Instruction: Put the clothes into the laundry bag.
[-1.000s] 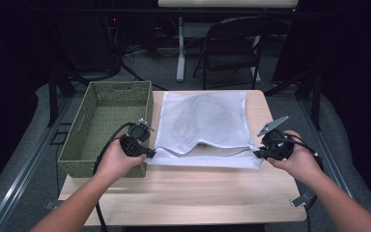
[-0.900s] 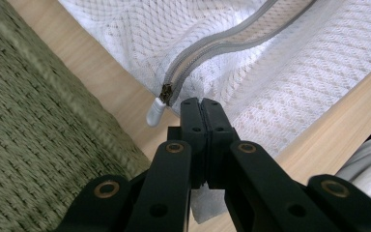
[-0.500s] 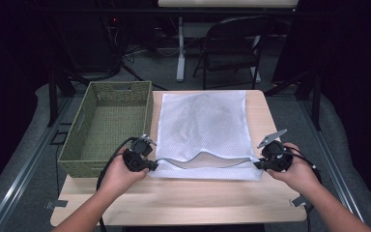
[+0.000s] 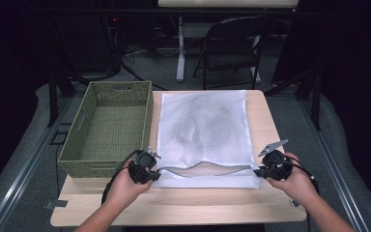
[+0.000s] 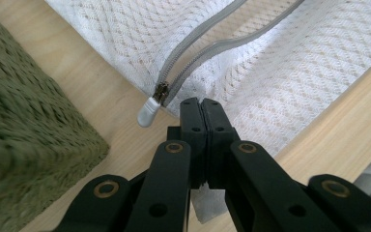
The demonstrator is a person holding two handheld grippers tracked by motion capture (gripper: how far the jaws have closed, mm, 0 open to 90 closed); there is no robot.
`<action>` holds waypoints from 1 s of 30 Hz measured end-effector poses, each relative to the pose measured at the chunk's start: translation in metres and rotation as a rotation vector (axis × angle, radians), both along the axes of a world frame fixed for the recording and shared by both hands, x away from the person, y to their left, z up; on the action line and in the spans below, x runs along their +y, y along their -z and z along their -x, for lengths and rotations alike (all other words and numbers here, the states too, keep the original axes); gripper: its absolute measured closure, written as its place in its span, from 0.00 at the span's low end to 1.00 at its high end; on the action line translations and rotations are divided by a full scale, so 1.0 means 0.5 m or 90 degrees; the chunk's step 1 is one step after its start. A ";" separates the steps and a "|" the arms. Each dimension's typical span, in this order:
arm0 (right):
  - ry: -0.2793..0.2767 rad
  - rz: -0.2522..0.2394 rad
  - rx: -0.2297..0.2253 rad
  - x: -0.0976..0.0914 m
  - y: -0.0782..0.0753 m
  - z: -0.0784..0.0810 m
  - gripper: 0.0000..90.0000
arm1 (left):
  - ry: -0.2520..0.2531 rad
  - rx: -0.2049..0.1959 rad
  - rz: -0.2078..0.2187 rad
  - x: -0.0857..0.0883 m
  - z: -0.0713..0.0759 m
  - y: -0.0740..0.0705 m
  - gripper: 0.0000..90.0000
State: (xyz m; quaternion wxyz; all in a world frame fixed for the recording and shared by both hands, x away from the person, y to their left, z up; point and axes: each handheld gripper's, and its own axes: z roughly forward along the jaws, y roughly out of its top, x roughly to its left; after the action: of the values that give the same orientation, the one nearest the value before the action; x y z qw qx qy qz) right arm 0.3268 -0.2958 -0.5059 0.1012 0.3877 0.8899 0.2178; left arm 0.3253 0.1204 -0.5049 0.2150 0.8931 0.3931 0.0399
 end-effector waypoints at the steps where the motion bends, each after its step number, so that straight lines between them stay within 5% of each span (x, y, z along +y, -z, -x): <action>1: 0.000 -0.002 0.005 0.000 0.004 0.001 0.92 | -0.004 0.002 0.006 0.001 0.001 0.005 0.99; 18: 0.021 -0.016 0.025 -0.007 0.054 0.008 0.91 | -0.028 0.037 0.036 0.013 0.001 0.075 0.99; 30: 0.032 -0.027 0.028 -0.009 0.068 0.014 0.85 | -0.044 0.052 0.062 0.025 0.005 0.086 0.91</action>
State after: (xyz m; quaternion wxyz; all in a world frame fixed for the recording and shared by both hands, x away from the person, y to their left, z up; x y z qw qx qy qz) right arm 0.3198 -0.3004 -0.5401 0.0787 0.4168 0.8770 0.2256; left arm 0.3230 0.1330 -0.5479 0.2406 0.8685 0.4332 -0.0083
